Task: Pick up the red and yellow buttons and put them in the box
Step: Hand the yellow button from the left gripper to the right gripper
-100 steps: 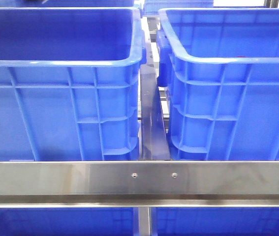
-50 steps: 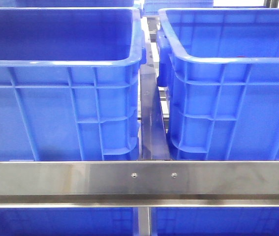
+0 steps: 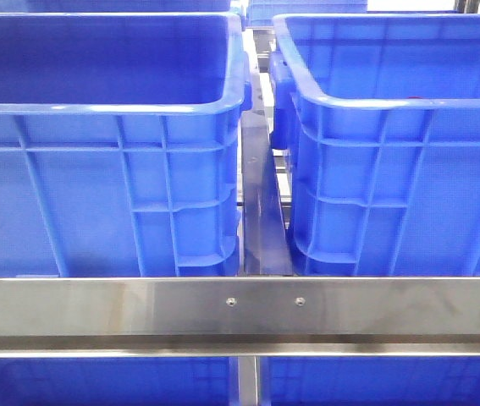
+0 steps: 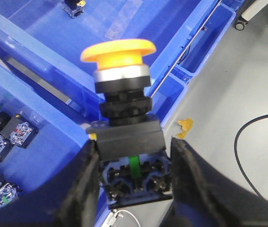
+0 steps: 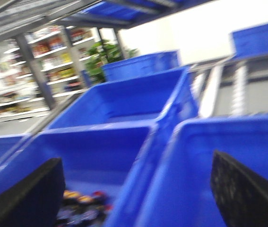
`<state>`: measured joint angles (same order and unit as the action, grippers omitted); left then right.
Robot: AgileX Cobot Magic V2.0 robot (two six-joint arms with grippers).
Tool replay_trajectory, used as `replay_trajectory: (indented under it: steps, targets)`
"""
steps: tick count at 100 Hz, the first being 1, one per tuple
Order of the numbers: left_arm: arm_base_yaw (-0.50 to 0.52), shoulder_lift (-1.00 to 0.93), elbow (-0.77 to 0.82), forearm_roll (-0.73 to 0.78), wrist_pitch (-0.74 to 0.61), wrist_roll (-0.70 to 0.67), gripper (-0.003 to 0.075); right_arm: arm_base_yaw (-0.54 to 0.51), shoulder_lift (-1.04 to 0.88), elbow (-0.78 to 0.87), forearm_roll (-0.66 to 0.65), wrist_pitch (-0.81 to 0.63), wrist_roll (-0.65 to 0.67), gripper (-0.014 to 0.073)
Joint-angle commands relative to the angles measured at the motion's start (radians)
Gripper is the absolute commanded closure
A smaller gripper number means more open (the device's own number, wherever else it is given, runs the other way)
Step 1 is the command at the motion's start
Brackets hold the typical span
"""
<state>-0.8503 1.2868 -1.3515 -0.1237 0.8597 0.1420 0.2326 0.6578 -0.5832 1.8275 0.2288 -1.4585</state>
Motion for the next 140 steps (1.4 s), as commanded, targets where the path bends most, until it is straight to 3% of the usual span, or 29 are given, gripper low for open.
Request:
replay_trajectory:
  steps: [1,17,50,103,115,140]
  targets:
    - [-0.008,-0.033,-0.031,-0.013,-0.074,0.003,0.0739,0.001,0.055,-0.028,0.091,0.155,0.109,-0.005]
    - [-0.008,-0.033,-0.031,-0.013,-0.072,0.003,0.0739,0.001,0.168,-0.044,0.091,0.353,0.266,-0.005]
    - [-0.008,-0.033,-0.031,-0.013,-0.069,0.003,0.0739,0.001,0.363,-0.119,0.091,0.61,0.364,-0.005]
    - [-0.008,-0.033,-0.031,-0.013,-0.069,0.003,0.0739,0.003,0.576,-0.26,0.091,0.786,0.393,-0.0042]
    - [-0.008,-0.033,-0.031,-0.013,-0.069,0.003,0.0739,0.003,0.595,-0.268,0.091,0.798,0.393,0.0036]
    - [-0.008,-0.031,-0.031,-0.013,-0.069,0.003,0.0739,0.003,0.601,-0.268,0.091,0.823,0.393,0.0357]
